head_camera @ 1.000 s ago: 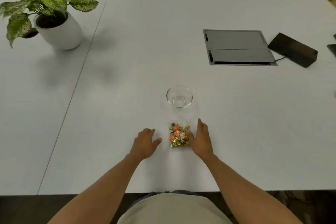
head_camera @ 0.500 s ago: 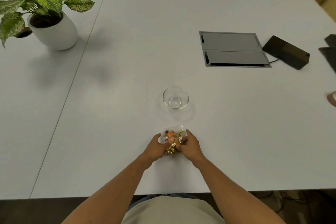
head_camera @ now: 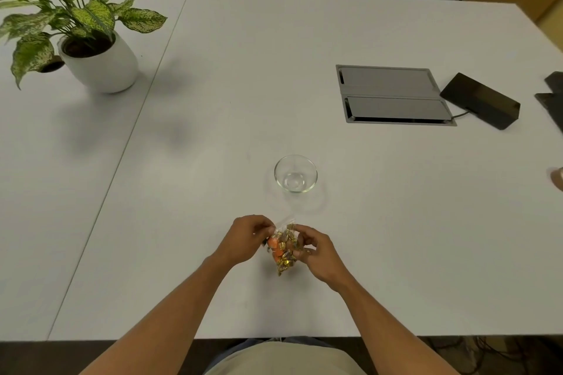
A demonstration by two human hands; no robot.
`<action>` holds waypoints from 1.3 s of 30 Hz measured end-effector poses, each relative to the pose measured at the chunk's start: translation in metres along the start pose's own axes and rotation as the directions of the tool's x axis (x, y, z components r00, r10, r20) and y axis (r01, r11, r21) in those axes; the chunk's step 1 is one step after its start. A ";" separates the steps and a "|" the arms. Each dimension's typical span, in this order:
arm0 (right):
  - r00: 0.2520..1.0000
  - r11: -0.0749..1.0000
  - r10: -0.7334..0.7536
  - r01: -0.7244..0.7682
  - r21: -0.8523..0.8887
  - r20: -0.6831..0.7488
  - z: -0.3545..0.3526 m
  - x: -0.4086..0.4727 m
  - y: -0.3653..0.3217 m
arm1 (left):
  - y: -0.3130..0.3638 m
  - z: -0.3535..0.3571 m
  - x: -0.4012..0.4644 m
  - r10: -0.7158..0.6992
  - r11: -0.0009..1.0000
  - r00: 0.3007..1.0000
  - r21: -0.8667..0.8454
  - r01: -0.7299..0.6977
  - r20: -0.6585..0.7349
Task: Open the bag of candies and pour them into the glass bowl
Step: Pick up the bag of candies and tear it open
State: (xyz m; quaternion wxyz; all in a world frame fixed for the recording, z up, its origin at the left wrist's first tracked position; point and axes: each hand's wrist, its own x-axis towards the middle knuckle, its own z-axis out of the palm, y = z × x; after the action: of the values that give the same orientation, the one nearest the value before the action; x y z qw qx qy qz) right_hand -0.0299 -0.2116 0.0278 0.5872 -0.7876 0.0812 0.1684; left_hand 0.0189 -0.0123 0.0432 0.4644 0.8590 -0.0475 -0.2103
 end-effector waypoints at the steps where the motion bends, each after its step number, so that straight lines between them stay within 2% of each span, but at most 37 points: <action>1: 1.000 1.000 -0.006 0.006 0.006 -0.005 -0.001 0.000 -0.001 | 0.003 -0.002 0.001 -0.011 1.000 1.000 0.014 0.011 0.020; 5: 0.999 1.000 0.000 0.000 -0.013 -0.055 -0.003 0.002 -0.004 | 0.013 -0.007 0.003 -0.023 0.999 1.000 0.045 0.023 0.012; 12: 0.957 0.999 -0.024 0.009 -0.053 -0.288 0.016 -0.004 -0.009 | 0.009 -0.004 -0.008 -0.068 0.997 0.998 -0.027 0.068 0.000; 14: 0.967 0.999 0.047 -0.045 0.015 -0.249 0.023 -0.004 -0.015 | 0.008 0.000 -0.011 -0.088 0.995 0.995 -0.047 0.086 -0.042; 18: 0.983 0.983 0.166 -0.159 0.097 -0.072 0.034 -0.001 -0.023 | 0.008 0.008 -0.014 -0.100 0.994 0.994 -0.047 0.098 -0.050; 23: 0.978 0.976 0.196 -0.187 0.110 -0.076 0.036 0.003 -0.023 | 0.007 0.011 -0.015 -0.130 0.988 0.990 -0.086 0.125 -0.059; 28: 0.976 0.972 0.210 -0.203 0.115 -0.053 0.032 0.005 -0.024 | 0.004 0.007 -0.016 -0.164 0.965 0.986 -0.203 0.167 0.032; 31: 0.981 0.980 0.190 -0.187 0.072 -0.030 0.029 0.005 -0.025 | 0.005 0.004 -0.017 -0.155 0.959 0.985 -0.229 0.169 0.077; 33: 0.985 0.985 0.170 -0.170 0.022 -0.024 0.027 0.006 -0.027 | 0.006 0.004 -0.017 -0.157 0.961 0.986 -0.219 0.167 0.059; 39: 0.992 0.964 0.092 -0.110 -0.243 -0.086 0.025 0.011 -0.033 | 0.009 0.010 -0.014 -0.229 0.960 0.958 -0.204 0.193 -0.173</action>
State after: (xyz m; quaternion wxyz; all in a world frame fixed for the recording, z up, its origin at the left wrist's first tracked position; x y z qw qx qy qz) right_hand -0.0132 -0.1773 0.0477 0.4716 -0.8552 0.1214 0.1775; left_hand 0.0031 -0.0208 0.0505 0.5195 0.8286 0.1102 -0.1773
